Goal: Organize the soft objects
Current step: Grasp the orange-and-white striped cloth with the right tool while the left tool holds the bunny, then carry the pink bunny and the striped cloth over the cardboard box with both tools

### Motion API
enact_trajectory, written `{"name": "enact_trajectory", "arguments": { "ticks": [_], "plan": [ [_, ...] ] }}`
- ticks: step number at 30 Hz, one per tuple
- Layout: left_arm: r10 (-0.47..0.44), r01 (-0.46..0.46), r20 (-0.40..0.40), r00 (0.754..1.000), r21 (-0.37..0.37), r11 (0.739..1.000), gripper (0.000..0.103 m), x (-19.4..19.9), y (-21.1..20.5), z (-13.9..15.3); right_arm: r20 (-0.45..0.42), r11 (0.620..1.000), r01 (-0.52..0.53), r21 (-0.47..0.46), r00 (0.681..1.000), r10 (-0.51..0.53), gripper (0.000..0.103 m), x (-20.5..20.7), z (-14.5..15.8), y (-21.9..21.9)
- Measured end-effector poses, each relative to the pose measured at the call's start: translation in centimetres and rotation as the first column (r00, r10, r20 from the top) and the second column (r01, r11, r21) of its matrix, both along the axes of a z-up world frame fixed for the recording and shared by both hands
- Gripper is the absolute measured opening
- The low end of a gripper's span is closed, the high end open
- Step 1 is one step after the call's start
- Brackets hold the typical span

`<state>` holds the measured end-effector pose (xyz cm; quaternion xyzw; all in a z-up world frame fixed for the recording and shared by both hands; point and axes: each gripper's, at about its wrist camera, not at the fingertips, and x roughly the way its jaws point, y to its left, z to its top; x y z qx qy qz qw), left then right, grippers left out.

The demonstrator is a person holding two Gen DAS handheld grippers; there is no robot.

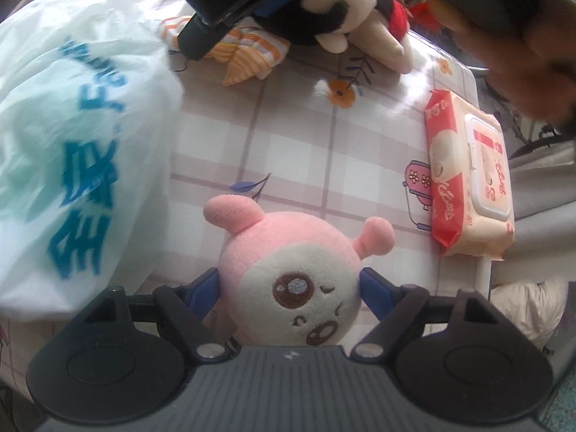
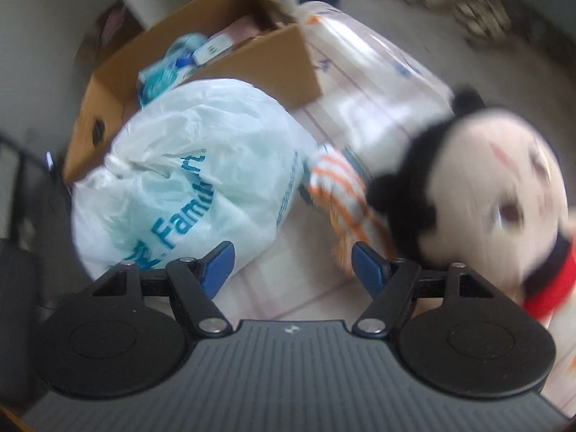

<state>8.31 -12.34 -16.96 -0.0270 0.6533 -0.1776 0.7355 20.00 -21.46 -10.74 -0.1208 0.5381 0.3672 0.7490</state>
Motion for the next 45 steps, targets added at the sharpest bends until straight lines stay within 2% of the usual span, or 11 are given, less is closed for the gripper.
{"name": "enact_trajectory", "arguments": {
  "ticks": [4,7,12,19,26,28,32,35,39,42,45],
  "plan": [
    [0.041,-0.041,-0.006,0.999,-0.004,0.999,0.083,-0.4,1.3,0.0,0.046,0.994,-0.083,-0.073,0.995,0.087,0.058,1.7,-0.9,2.1],
    [0.064,-0.064,-0.012,0.998,-0.009,0.998,0.083,-0.6,2.0,-0.2,0.063,0.982,-0.133,-0.136,0.988,0.143,0.057,2.5,-2.0,3.5],
    [0.089,-0.090,-0.019,0.996,-0.020,0.996,0.083,-0.9,3.0,-0.2,0.100,0.941,-0.202,-0.270,0.967,0.236,0.055,2.8,-4.8,6.4],
    [0.099,-0.100,-0.018,0.995,-0.026,0.995,0.083,-1.0,3.3,-0.2,0.154,0.914,-0.179,-0.364,0.956,0.249,0.037,3.1,-6.4,7.8],
    [0.111,-0.111,-0.020,0.994,-0.036,0.993,0.084,-1.1,3.8,-0.2,0.168,0.898,-0.174,-0.404,0.951,0.260,0.041,2.8,-7.2,7.9],
    [0.118,-0.118,-0.021,0.993,-0.040,0.992,0.084,-1.1,3.9,-0.2,0.178,0.898,-0.166,-0.408,0.950,0.257,0.036,2.6,-7.2,8.0],
    [0.128,-0.129,-0.019,0.992,-0.046,0.991,0.084,-1.2,4.1,-0.3,0.079,0.938,-0.153,-0.310,0.979,0.185,0.033,2.2,-6.3,7.1],
    [0.138,-0.139,-0.018,0.990,-0.048,0.989,0.084,-1.3,4.2,-0.2,0.062,0.941,-0.128,-0.314,0.986,0.155,0.033,0.4,-5.8,5.9],
    [0.138,-0.138,-0.010,0.990,-0.049,0.989,0.083,-1.5,4.2,-0.2,-0.006,0.958,-0.039,-0.285,0.999,0.039,0.033,-1.8,-5.5,2.7],
    [0.128,-0.128,-0.001,0.992,-0.043,0.991,0.082,-1.7,4.0,0.0,-0.048,0.960,0.058,-0.274,0.996,-0.074,0.033,-3.5,-5.5,-0.1],
    [0.111,-0.110,0.010,0.994,-0.038,0.993,0.082,-1.9,3.7,0.2,-0.104,0.954,0.183,-0.237,0.972,-0.213,0.033,-5.0,-5.3,-3.2]
  ]
}}
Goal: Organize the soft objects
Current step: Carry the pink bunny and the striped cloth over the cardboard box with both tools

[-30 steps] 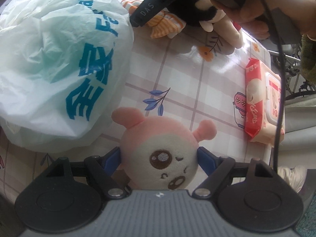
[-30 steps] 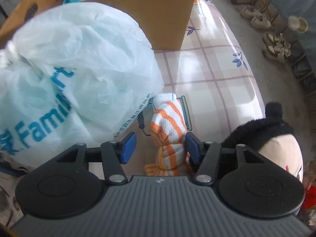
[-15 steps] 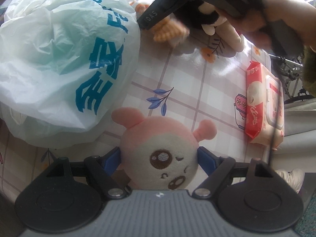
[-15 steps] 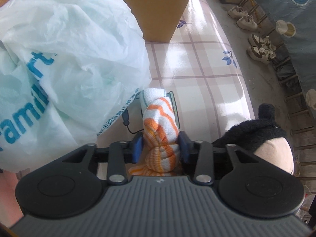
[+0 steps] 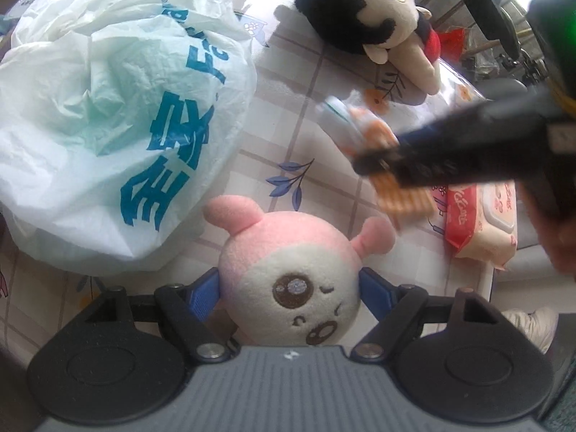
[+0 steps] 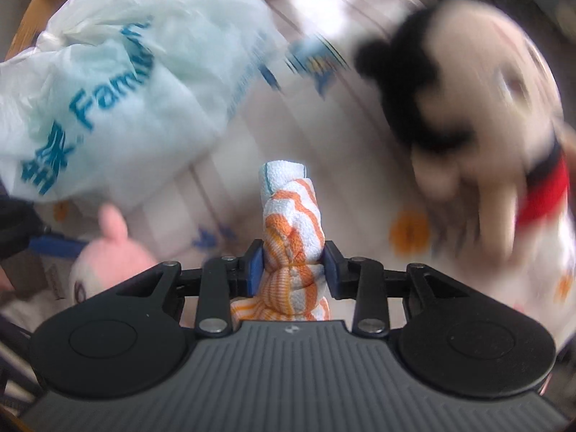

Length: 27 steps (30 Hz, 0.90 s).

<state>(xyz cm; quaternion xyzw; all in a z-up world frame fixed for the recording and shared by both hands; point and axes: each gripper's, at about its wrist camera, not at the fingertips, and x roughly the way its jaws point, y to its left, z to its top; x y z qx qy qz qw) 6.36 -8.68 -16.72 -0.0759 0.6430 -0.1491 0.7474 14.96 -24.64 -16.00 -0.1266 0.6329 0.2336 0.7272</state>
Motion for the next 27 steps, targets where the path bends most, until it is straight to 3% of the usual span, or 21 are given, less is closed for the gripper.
{"name": "enact_trajectory", "arguments": {
  "ticks": [5,9,18,27],
  "plan": [
    [-0.029,0.029,0.023,0.999,-0.008,1.000,0.082,-0.4,-0.2,1.2,-0.063,0.970,0.222,0.102,0.974,-0.216,0.033,-3.0,1.8,-4.1],
    [-0.055,0.056,0.056,0.997,-0.018,0.998,0.082,-0.7,-0.4,3.0,-0.073,0.938,0.309,0.157,0.951,-0.301,0.033,-4.4,4.2,-5.4],
    [-0.052,0.064,0.147,0.988,-0.080,0.995,0.082,-1.9,2.0,8.2,-0.021,0.907,0.343,0.244,0.937,-0.348,0.033,-6.4,11.1,-4.3],
    [0.019,-0.003,0.213,0.977,-0.076,0.997,0.082,-2.9,10.1,13.0,0.041,0.892,0.305,0.333,0.941,-0.337,0.033,-6.2,16.5,2.5]
  ]
}}
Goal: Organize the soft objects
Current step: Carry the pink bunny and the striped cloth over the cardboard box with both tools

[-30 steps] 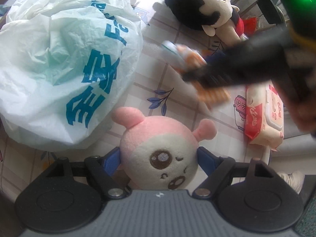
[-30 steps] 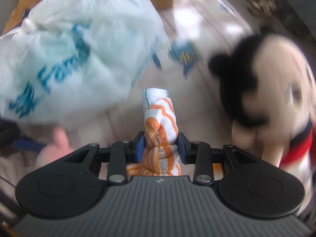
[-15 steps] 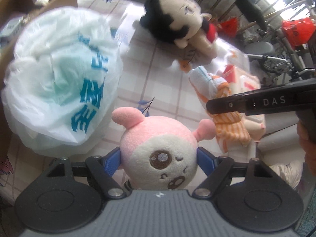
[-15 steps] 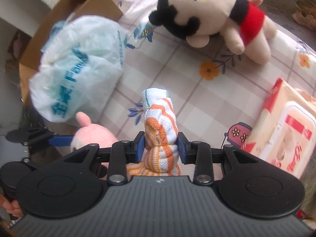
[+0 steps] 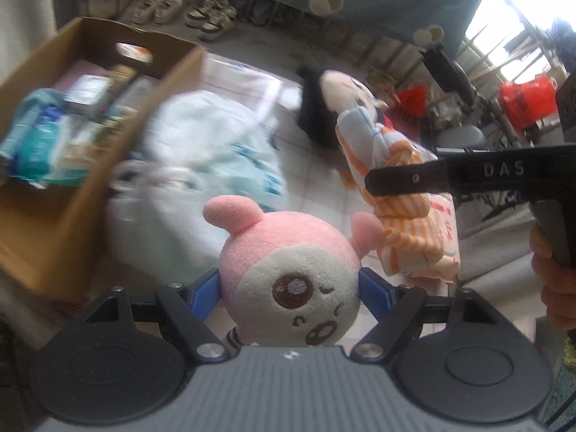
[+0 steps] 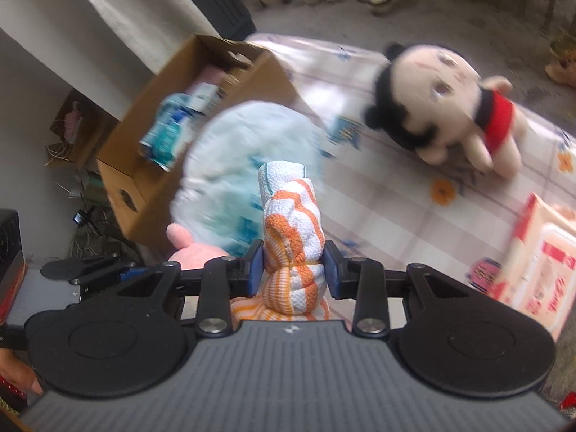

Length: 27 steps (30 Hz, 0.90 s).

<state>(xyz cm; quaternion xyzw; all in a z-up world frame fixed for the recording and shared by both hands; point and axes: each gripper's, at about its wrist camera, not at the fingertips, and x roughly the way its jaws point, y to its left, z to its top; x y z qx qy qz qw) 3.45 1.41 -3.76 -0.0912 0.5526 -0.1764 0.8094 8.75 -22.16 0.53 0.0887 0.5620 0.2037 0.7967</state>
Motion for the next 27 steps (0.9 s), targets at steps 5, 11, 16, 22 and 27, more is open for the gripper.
{"name": "enact_trajectory", "arguments": {
  "ticks": [5,11,16,22,27],
  "plan": [
    [0.049,-0.050,0.041,0.998,0.017,0.999,0.082,0.2,5.7,2.4,0.053,0.998,-0.048,0.038,0.998,0.046,0.033,0.9,2.5,6.3],
    [0.123,-0.126,0.088,0.989,0.036,0.991,0.082,1.5,12.7,4.4,0.082,0.991,-0.094,0.094,0.993,0.086,0.033,3.1,4.2,14.3],
    [0.151,-0.155,0.075,0.986,0.051,0.987,0.082,3.9,17.2,3.7,0.104,0.987,-0.125,0.096,0.988,0.115,0.033,5.7,4.5,20.6],
    [0.153,-0.153,0.006,0.988,0.051,0.987,0.082,8.3,20.2,0.4,0.106,0.994,-0.103,0.047,0.990,0.097,0.033,8.5,3.2,26.2],
    [0.121,-0.120,-0.018,0.992,0.069,0.990,0.082,11.2,21.0,-2.1,0.109,0.998,-0.054,0.038,0.993,0.049,0.033,10.0,2.2,27.7]
  ]
}}
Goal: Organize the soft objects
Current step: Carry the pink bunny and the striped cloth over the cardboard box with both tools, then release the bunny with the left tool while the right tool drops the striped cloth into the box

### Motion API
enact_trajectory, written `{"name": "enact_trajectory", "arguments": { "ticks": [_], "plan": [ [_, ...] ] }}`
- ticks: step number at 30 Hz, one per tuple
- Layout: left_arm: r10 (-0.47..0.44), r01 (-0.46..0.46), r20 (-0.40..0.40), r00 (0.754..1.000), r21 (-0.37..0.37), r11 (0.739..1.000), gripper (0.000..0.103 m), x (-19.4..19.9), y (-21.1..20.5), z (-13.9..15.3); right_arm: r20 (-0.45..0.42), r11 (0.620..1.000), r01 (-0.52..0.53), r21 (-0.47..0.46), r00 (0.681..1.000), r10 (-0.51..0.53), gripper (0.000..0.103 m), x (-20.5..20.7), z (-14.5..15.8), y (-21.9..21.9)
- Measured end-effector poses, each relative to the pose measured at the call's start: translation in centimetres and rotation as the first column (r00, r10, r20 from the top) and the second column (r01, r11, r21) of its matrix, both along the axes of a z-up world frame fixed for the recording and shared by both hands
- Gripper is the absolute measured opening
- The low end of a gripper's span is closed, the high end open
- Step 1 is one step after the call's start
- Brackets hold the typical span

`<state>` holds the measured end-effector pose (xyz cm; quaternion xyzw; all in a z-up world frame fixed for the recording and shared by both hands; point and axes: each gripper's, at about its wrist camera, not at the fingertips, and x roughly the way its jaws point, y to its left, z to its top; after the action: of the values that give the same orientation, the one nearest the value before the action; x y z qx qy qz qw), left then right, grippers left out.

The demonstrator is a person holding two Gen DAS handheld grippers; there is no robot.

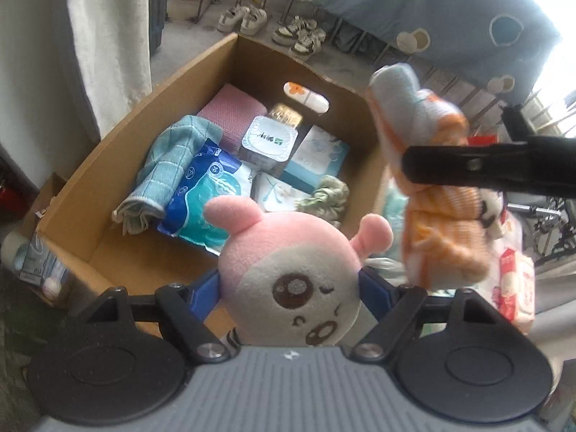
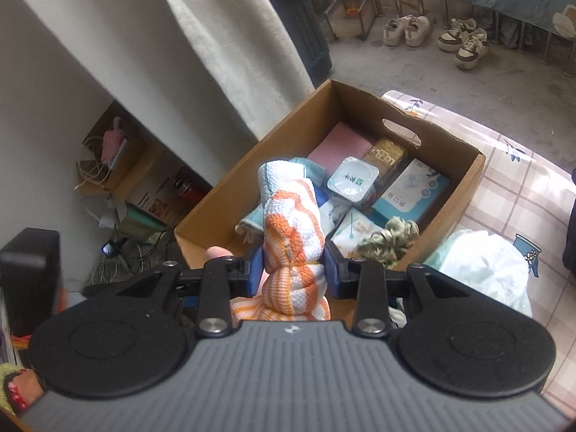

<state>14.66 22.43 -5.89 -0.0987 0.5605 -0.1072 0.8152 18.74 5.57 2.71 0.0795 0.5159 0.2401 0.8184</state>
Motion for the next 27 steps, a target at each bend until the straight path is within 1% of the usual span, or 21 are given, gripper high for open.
{"name": "enact_trajectory", "arguments": {
  "ticks": [5,10,15,18,22,24,27],
  "plan": [
    [-0.060,0.063,-0.073,0.995,0.038,0.997,0.082,2.3,-0.1,-3.8,-0.009,0.998,0.058,-0.007,0.998,-0.058,0.033,1.5,-1.9,-0.5],
    [-0.093,0.108,-0.187,0.978,0.071,0.992,0.082,3.6,-0.6,-7.7,-0.027,0.995,0.098,-0.007,0.995,-0.098,0.033,2.4,-3.5,-0.9],
    [-0.104,0.122,-0.229,0.968,0.064,0.991,0.084,4.1,-0.7,-10.1,-0.049,0.992,0.123,-0.008,0.991,-0.124,0.034,2.8,-5.0,-1.2],
    [-0.119,0.139,-0.270,0.955,0.053,0.989,0.084,4.2,-0.9,-11.0,-0.061,0.992,0.127,-0.013,0.990,-0.128,0.034,3.1,-5.5,-1.2],
    [-0.110,0.129,-0.286,0.952,0.048,0.990,0.087,4.2,-0.6,-11.4,-0.069,0.992,0.123,-0.018,0.990,-0.124,0.034,3.2,-6.0,-0.9],
    [-0.105,0.122,-0.282,0.954,0.044,0.992,0.087,4.2,-0.2,-11.1,-0.072,0.992,0.122,-0.019,0.990,-0.123,0.034,3.4,-6.3,-0.7],
    [-0.088,0.099,-0.253,0.964,0.035,0.994,0.087,4.2,0.5,-10.4,-0.072,0.993,0.120,-0.022,0.990,-0.121,0.034,3.5,-6.3,-0.5]
  ]
}}
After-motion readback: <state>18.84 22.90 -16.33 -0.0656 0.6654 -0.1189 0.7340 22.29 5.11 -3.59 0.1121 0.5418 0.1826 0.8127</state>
